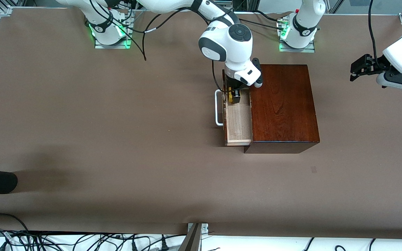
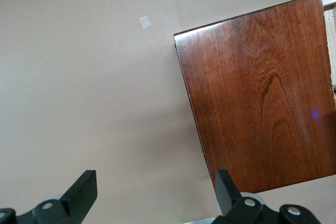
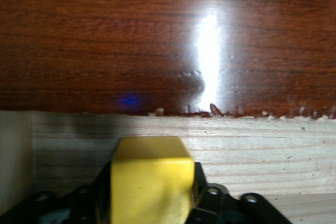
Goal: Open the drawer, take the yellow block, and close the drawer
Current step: 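Close the right gripper on the yellow cube, then lift the yellow cube out and carry it away from the box, then set the yellow cube on the table and open the right gripper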
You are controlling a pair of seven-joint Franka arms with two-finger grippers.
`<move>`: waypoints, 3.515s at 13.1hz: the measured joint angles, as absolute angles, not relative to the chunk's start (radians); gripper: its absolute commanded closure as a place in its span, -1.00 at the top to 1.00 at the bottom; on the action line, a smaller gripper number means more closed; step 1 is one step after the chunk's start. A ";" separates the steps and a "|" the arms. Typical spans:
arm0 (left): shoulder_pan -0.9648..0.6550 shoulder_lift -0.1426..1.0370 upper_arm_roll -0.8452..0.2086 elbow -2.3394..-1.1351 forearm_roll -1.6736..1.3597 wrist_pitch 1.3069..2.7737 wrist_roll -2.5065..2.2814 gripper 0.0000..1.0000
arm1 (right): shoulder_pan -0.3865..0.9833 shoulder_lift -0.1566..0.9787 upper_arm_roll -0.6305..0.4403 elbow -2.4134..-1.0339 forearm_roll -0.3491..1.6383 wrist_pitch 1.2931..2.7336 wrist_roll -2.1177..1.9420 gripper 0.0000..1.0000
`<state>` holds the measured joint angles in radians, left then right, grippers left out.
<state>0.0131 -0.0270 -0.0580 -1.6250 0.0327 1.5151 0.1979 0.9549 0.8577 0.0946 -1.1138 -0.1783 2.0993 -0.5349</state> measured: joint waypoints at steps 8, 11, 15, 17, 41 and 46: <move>0.013 -0.026 -0.071 -1.624 0.033 1.494 0.198 1.00 | 0.952 0.829 0.092 -0.954 -0.147 1.878 -0.517 -1.00; 0.013 -0.025 -0.074 -1.622 0.033 1.493 0.197 1.00 | 0.915 0.738 0.089 -0.899 -0.100 1.775 -0.475 -1.00; 0.013 -0.021 -0.075 -1.608 0.033 1.493 0.197 1.00 | 0.773 0.611 0.080 -0.894 -0.057 1.679 -0.392 -1.00; 0.013 -0.018 -0.075 -1.601 0.033 1.493 0.197 1.00 | 0.662 0.580 0.076 -0.895 -0.021 1.648 -0.387 -1.00; 0.013 -0.008 -0.078 -1.591 0.034 1.492 0.197 1.00 | 0.151 0.577 -0.059 -1.944 0.168 2.582 -0.082 -1.00; 0.012 -0.007 -0.081 -1.591 0.034 1.486 0.197 1.00 | 0.158 0.581 -0.051 -1.943 0.169 2.607 -0.076 1.00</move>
<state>0.0125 -0.0073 -0.0811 -1.5908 0.0336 1.4864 0.1971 0.1581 0.5807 -0.0509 -1.9427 0.1692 2.6067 -0.0762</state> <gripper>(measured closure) 0.000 0.392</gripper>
